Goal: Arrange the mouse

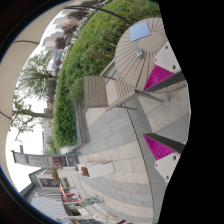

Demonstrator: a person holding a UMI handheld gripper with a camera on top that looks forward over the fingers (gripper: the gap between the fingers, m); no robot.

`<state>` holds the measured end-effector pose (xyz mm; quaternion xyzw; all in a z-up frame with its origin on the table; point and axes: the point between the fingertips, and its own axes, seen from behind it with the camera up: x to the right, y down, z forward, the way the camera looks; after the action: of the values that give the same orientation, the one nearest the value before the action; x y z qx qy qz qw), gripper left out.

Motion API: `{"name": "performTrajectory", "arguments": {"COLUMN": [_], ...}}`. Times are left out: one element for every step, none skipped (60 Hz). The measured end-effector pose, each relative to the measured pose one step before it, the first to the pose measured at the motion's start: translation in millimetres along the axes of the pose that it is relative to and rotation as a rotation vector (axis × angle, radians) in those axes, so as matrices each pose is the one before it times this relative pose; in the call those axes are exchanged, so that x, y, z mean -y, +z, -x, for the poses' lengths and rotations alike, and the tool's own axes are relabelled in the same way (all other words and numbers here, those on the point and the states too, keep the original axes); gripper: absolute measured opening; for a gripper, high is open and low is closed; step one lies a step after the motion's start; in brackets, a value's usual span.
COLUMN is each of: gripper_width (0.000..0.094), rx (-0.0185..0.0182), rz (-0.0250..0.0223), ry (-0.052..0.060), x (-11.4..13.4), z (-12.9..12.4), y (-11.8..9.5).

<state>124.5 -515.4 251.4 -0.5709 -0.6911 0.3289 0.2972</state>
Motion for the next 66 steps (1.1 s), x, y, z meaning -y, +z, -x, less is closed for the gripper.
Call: {"name": "performTrajectory", "arguments": {"gripper_width": [0.0854,0.0854,0.0853,0.0852,0.0851,0.0853,0.0853,0.0851,0.0851,0.0852,0.0851,0.0852,0.0852,0.0851,0.0852,0.0853,0.0853,0.0851,0.0851,0.0852,0.0851,0.0852,0.0853,0.0853,0.0852,0.0852,0.0853,0.0853,0.0853,0.0854,0.0853,0.0857,0.0858,0.086,0.0862,0.0864,0.0862,0.0861,0.0862,0.086,0.0858,0.0856,0.0855,0.0856,0.0856,0.0856,0.0856,0.0856,0.0857,0.0857,0.0857,0.0855,0.0857,0.0858,0.0857,0.0861,0.0862,0.0859,0.086,0.0861,0.0861,0.086,0.0861,0.0859,0.0857,0.0857], "rx": [-0.01036,-0.01062,-0.01026,-0.01045,-0.01118,-0.01216,-0.00791,-0.01127,-0.01026,-0.01063,-0.01088,-0.01423,-0.01343,-0.01425,-0.01387,-0.01352,-0.01152,-0.01056,-0.00972,-0.01008,-0.01023,-0.009,-0.01163,-0.0106,-0.0095,-0.00893,-0.00798,-0.00704,-0.00742,-0.00726,-0.00633,-0.004,-0.00274,-0.00096,0.00052,0.00175,0.00213,0.00086,0.00065,-0.00057,-0.0021,-0.00344,-0.00319,-0.00366,-0.00244,-0.00128,-0.00064,-0.00086,-0.00085,-0.00097,-0.00061,-0.00129,-0.00179,-0.0034,-0.00438,-0.00326,-0.00459,-0.0041,-0.00214,-0.00019,0.00095,0.00151,0.00196,0.0016,0.0008,-0.00019], "rz": [0.00166,0.00189,0.00186,0.00177,0.00215,0.00139,0.00095,0.00297,0.00438,0.00435,0.00294,0.00026,0.00162,0.00254,0.00317,0.00358,0.00254,0.00339,0.00271,0.00214,0.00122,0.00479,-0.0047,0.00132,0.00106,0.0004,-0.00003,0.00005,0.00111,0.00018,-0.00097,-0.00122,-0.00236,-0.00146,-0.00148,-0.00198,-0.00465,-0.0066,-0.0077,-0.00674,-0.0063,-0.00607,-0.00447,-0.005,-0.00432,-0.00463,-0.00578,-0.0056,-0.0066,-0.006,-0.00598,-0.00609,-0.00618,-0.00646,-0.00548,-0.00451,-0.00497,-0.00533,-0.00406,-0.00205,-0.00086,0.00017,0.00211,0.00211,0.00041,-0.00176], "ry": [0.0051,0.0059,0.0065,0.008,0.0082,0.0088,0.0106,0.0093,0.0089,0.009,0.0106,0.0111,0.012,0.0118,0.0121,0.0121,0.0099,0.011,0.0107,0.0101,0.0105,0.0117,0.0075,0.0075,0.0065,0.0059,0.006,0.0044,0.0054,0.0052,0.0049,0.0044,0.0023,0.002,0.0008,-0.001,-0.0014,-0.0016,-0.0025,-0.002,-0.0008,-0.0003,0.0005,0.0003,0.0009,0.0019,0.003,0.0026,0.0028,0.002,0.001,0.0003,-0.0005,-0.0009,-0.0011,-0.0005,0.0,0.0005,0.0007,0.0014,0.0031,0.0039,0.0047,0.0051,0.0057,0.006], "x": [-0.59,-0.72,-0.84,-0.83,-0.97,-1.04,-2.54,-1.25,-1.96,-1.49,-0.52,-2.17,-0.72,-1.11,-1.23,-0.28,-3.53,-0.76,-0.48,-0.53,-0.17,5.86,-9.09,-0.45,-0.47,-0.64,-0.73,-1.93,-1.31,-0.9,-0.78,0.68,-1.81,-0.69,-0.95,-0.98,-0.24,0.18,0.09,-0.59,-0.74,-0.84,0.77,-0.92,-1.3,-1.46,-0.87,1.05,-0.04,-0.27,-0.47,-1.81,-0.69,-0.32,-0.44,-2.44,-0.92,-0.45,-0.94,-1.44,-1.63,-1.85,-1.66,-1.35,-0.99,-0.34], "z": [-3.04,-3.43,-3.62,-3.98,-4.65,-4.73,-14.2,-6.53,-6.75,-6.52,-7.47,-4.23,-6.85,-7.46,-7.27,-5.26,-8.84,-5.85,-6.22,-6.25,-6.18,-12.39,-5.41,-6.33,-5.94,-5.87,-5.06,-7.66,-4.85,-4.88,-4.61,-4.64,-4.81,-2.61,-2.93,-2.71,-2.75,-3.02,-2.84,-3.14,-3.7,-3.99,-2.52,-3.36,-2.95,-2.54,-2.77,-2.58,-2.2,-2.1,-2.21,-2.23,-2.14,-2.36,-2.32,-2.35,-2.53,-2.0,-1.35,-0.67,-0.46,-0.44,-0.28,-0.2,-0.53,-0.24], "y": [0.11,0.21,0.4,0.61,1.0,-0.36,17.31,1.93,2.46,3.14,3.2,-0.76,1.9,2.04,2.28,-15.74,19.55,0.01,0.35,0.34,1.33,-14.67,22.83,1.29,1.52,1.89,0.46,4.09,1.67,1.92,2.03,1.67,3.73,2.39,2.64,2.98,3.09,3.81,3.23,3.59,4.11,4.91,4.2,4.49,4.9,5.17,5.34,5.75,5.59,6.06,6.33,6.36,6.12,6.4,6.85,6.51,6.19,6.73,6.78,7.0,7.27,5.3,6.57,6.69,6.73,6.78]}}
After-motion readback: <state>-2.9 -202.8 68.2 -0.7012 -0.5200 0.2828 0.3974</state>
